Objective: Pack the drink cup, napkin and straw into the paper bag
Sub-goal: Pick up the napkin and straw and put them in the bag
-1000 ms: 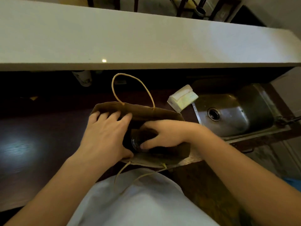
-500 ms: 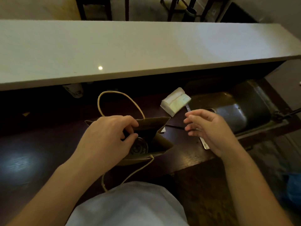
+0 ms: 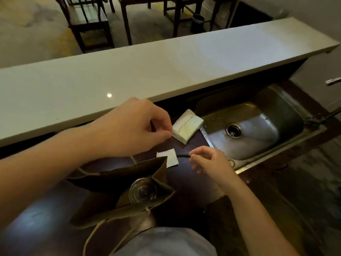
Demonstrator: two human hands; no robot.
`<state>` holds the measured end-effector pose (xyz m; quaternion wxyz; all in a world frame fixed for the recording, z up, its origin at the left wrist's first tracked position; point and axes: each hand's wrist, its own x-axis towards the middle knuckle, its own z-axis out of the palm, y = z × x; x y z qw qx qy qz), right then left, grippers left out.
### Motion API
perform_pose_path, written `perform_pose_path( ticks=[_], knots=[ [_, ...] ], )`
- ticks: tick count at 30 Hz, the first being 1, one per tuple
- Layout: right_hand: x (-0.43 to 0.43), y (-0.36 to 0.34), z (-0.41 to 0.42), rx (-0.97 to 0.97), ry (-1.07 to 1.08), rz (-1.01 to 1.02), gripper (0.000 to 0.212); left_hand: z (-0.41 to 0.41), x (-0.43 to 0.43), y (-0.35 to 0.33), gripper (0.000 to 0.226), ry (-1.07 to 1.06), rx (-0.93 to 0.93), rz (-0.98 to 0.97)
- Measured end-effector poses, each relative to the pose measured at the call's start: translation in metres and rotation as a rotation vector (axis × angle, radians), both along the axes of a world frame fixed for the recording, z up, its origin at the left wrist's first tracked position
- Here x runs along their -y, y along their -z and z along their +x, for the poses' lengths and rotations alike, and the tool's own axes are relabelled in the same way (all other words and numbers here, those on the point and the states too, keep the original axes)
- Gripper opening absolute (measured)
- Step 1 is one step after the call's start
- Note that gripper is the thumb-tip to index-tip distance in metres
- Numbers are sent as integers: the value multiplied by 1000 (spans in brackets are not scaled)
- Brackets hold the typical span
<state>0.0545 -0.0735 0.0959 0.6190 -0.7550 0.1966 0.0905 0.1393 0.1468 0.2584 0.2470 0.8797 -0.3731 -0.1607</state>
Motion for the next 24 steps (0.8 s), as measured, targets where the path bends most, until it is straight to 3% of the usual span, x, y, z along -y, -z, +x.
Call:
perform_pose_path(
  ticks=[4, 9, 14, 18, 24],
  knots=[
    [12, 20, 12, -34, 0, -36, 15, 56, 31, 35, 5, 38, -233, 105],
    [21, 58, 36, -42, -25, -128, 13, 92, 59, 124, 11, -82, -473, 191],
    [19, 95, 57, -2, -158, -380, 30, 107, 67, 211, 25, -91, -376, 422],
    [17, 121, 73, -92, -262, -504, 39, 112, 67, 253, 58, -22, -288, 594],
    [6, 141, 85, -124, -269, -635, 21, 116, 72, 281, 44, 8, -327, 555]
  ],
)
